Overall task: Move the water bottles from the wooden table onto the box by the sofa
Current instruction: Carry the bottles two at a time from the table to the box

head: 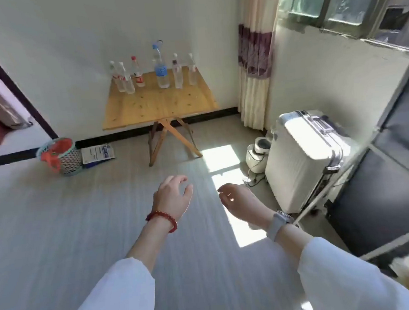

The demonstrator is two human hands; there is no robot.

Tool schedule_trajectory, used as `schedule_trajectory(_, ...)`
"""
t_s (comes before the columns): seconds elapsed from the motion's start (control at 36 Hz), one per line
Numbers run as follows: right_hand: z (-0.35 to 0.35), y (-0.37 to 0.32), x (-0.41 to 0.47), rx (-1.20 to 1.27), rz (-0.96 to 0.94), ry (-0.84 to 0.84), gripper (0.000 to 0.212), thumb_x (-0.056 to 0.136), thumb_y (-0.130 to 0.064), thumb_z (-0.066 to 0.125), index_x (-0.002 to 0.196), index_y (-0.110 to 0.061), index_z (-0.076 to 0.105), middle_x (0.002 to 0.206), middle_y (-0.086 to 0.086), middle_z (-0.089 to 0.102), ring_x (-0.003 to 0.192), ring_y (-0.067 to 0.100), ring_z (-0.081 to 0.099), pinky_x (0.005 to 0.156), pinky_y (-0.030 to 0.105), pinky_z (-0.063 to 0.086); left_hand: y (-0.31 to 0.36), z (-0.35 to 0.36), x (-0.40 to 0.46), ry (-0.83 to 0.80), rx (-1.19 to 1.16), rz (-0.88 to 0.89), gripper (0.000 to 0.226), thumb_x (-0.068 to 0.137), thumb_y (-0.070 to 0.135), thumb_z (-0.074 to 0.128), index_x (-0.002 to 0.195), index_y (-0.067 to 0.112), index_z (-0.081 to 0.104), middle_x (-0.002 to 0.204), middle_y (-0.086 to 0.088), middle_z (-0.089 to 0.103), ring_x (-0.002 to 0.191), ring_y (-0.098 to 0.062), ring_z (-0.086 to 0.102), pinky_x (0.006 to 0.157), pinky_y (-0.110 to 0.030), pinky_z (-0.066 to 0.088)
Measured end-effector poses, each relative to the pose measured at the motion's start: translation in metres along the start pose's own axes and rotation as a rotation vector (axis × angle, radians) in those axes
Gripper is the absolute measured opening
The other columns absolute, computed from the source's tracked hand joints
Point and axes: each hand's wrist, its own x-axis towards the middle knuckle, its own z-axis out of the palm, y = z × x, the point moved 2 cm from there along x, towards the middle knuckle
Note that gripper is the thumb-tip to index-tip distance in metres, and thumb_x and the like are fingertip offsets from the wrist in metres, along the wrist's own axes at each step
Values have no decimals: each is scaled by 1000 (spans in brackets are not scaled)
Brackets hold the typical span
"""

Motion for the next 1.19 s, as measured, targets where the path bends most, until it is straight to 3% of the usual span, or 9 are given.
schedule_trajectory(0.19, 16, -36, 181, 8, -81, -61, 30, 94, -22, 43, 117, -9, 57, 116, 8, 64, 101, 24, 62, 82, 24, 43, -69, -25, 152, 90, -13, -90, 26, 89, 27, 52, 111, 14, 59, 118, -2, 57, 109, -22, 54, 92, -31, 44)
schedule_trajectory(0.31, 9, -78, 294, 43, -107, -59, 29, 93, -17, 45, 116, -4, 58, 115, 13, 65, 103, 27, 62, 87, 28, 44, -97, -58, 259, 136, -21, -114, 27, 89, 26, 52, 112, 14, 59, 118, -3, 57, 105, -21, 55, 85, -25, 42)
schedule_trajectory(0.44, -5, -116, 418, 62, -135, -45, 28, 94, -16, 45, 116, -6, 58, 115, 13, 66, 103, 27, 63, 86, 29, 48, -125, -95, 385, 186, -32, -125, 25, 88, 24, 53, 110, 14, 60, 116, -5, 59, 105, -23, 56, 89, -31, 46)
schedule_trajectory(0.69, 4, -134, 625, 95, -130, -26, 31, 94, -18, 42, 120, -8, 55, 115, 12, 64, 103, 25, 62, 74, 21, 41, -185, -108, 576, 204, -35, -111, 28, 89, 22, 53, 115, 12, 57, 119, -4, 57, 111, -19, 53, 92, -26, 41)
schedule_trajectory(0.86, 18, -152, 775, 109, -163, -23, 32, 93, -17, 43, 123, -9, 52, 112, 11, 65, 101, 27, 61, 79, 26, 43, -238, -116, 703, 218, -2, -155, 31, 91, 24, 51, 119, 12, 55, 123, -5, 55, 112, -18, 53, 87, -23, 40)
schedule_trajectory(1.03, 34, -189, 907, 105, -191, -50, 41, 94, -23, 44, 133, -10, 40, 123, 11, 57, 103, 26, 59, 88, 34, 47, -283, -148, 809, 264, 14, -215, 31, 90, 24, 52, 119, 11, 55, 122, -6, 57, 112, -19, 53, 91, -27, 41)
schedule_trajectory(1.19, 70, -220, 1009, 155, -166, -69, 51, 92, -27, 49, 138, -12, 30, 134, 11, 46, 117, 24, 51, 94, 33, 44, -348, -163, 885, 241, 48, -260, 32, 90, 25, 52, 119, 12, 54, 123, -6, 57, 112, -19, 54, 90, -26, 40)
